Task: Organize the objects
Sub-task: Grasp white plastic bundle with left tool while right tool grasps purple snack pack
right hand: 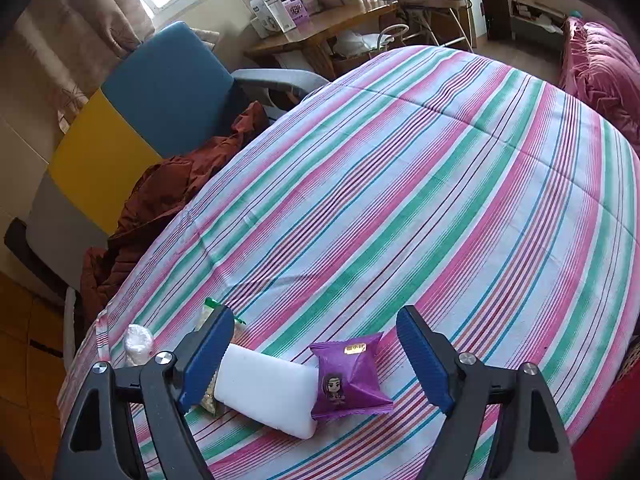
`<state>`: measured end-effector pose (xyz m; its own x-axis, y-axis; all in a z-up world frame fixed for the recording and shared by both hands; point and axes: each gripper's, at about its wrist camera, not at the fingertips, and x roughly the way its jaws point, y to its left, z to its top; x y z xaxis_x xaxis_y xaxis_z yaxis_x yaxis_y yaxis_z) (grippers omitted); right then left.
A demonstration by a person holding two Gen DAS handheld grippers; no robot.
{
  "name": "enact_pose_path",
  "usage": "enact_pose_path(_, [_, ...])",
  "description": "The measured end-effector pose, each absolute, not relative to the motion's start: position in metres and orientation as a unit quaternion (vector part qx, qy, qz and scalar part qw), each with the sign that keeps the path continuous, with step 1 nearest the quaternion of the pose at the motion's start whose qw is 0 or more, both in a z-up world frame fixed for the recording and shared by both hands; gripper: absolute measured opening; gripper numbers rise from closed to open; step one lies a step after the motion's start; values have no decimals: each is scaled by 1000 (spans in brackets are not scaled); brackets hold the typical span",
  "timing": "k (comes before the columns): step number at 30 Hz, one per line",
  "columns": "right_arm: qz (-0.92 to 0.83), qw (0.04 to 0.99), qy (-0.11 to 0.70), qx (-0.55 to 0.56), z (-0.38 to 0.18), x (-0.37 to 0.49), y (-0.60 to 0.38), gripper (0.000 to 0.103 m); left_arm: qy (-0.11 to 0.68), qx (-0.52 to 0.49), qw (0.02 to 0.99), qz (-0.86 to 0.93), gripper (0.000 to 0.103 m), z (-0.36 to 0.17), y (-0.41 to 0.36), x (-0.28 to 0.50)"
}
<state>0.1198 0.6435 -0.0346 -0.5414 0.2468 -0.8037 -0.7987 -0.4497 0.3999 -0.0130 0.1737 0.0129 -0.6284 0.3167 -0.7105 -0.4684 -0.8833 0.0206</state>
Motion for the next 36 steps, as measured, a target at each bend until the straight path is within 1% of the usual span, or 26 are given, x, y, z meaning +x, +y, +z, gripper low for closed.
enact_pose_path(6, [788, 317, 407, -337, -33, 117, 641, 85, 97, -375, 242, 890, 86, 20, 202, -28])
enact_pose_path(9, [791, 304, 403, -346, -35, 112, 638, 85, 88, -381, 251, 886, 86, 24, 216, -39])
enact_pose_path(14, [799, 278, 388, -366, -38, 101, 629, 85, 96, -389, 271, 875, 86, 28, 249, -53])
enact_pose_path(23, [809, 240, 359, -398, -41, 85, 613, 85, 103, -423, 303, 848, 86, 17, 312, -86])
enact_pose_path(31, [802, 238, 363, -409, -44, 83, 615, 85, 115, -439, 307, 836, 86, -4, 363, -118])
enact_pose_path(36, [790, 282, 385, -385, -42, 101, 631, 85, 120, -448, 302, 833, 84, -19, 395, -139])
